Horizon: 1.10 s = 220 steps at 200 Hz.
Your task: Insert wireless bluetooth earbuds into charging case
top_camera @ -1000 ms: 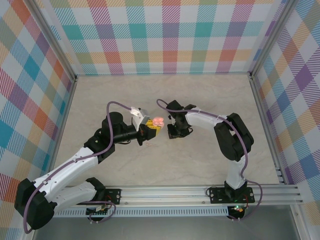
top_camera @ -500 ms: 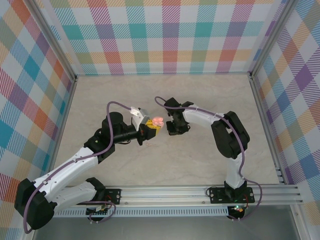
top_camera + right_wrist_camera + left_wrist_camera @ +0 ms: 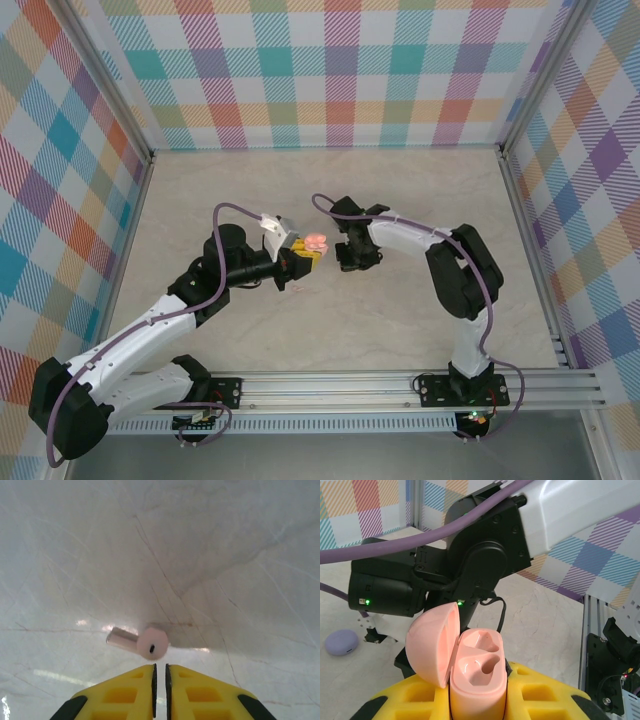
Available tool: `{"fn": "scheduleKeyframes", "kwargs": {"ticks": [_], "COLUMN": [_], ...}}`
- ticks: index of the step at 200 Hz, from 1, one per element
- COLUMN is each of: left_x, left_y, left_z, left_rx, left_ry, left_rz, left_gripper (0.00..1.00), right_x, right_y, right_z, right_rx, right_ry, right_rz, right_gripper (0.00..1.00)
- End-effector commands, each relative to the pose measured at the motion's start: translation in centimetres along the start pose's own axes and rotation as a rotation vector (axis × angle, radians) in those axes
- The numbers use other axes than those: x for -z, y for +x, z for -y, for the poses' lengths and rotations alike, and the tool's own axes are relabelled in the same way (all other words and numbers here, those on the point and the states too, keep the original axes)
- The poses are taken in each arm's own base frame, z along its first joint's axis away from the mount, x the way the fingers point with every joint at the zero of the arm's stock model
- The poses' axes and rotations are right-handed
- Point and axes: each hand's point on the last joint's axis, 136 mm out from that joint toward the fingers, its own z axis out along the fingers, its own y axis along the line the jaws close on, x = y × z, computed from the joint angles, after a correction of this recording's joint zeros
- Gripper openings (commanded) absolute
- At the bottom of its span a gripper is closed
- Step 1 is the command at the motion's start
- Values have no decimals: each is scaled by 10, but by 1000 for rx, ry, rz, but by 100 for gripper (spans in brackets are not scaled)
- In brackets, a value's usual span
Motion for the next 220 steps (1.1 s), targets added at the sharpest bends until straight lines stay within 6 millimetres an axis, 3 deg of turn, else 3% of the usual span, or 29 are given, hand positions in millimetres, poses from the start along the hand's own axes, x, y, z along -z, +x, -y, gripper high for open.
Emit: {"fn": "scheduleKeyframes", "kwargs": {"ticks": [1,136,220], "left_x": [3,4,3], "left_y": [0,-2,1], "left_z": [7,8,7], "left_rx": [-5,-12,-13], "left_ry": [14,17,15], "left_rz": [6,6,-1], "left_gripper": [14,14,14], "right_x": [12,-14,-19], "right_y": [4,6,-15], "right_z": [-3,-4,5], "right_rx": [-4,-36,-37], "right_ry": [-22,-12,70], "right_rz": [19,-42,-18], "right_gripper": [15,12,12]}}
